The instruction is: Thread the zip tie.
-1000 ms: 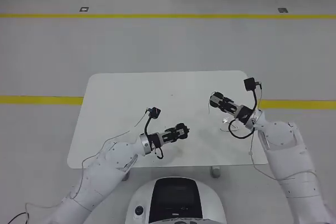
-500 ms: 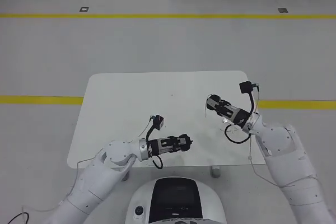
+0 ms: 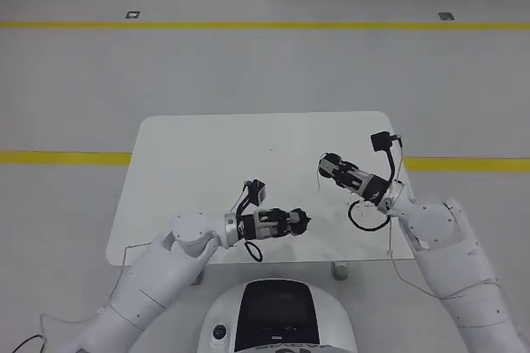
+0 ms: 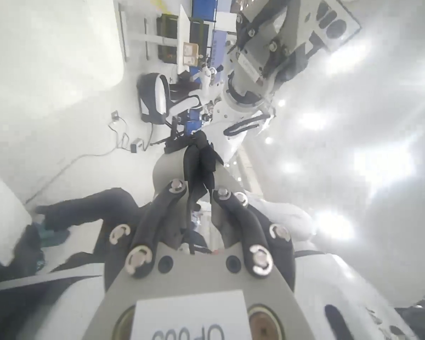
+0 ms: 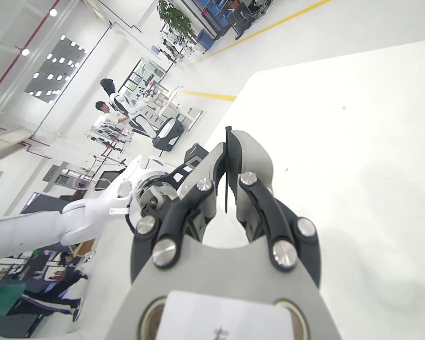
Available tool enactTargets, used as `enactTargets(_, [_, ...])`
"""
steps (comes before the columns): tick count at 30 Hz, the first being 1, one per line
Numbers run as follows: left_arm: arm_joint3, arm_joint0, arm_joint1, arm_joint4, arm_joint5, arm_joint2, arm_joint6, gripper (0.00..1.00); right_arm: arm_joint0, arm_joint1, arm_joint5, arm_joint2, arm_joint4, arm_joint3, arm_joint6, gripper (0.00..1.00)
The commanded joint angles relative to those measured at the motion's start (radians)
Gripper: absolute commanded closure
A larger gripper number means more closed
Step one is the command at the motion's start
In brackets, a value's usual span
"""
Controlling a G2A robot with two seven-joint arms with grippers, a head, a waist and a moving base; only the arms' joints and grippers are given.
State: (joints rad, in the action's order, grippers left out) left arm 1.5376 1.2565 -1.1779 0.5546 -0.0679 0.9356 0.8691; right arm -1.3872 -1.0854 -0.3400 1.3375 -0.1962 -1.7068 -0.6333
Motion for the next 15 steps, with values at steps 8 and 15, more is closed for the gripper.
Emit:
enactTargets(8, [-0.067,-0.057,-0.012,0.084,-0.069,-0.031,-0.009,1.0,-0.006,0.015,0.0,-0.026,-0.01,-0.016,0.032,1.0])
enactTargets(15, [-0.08,-0.072,-0.014,0.077,-0.05,-0.036,-0.012,1.0,-0.005,0.028,0.0,-0.033,0.022,-0.018,0.006,1.0])
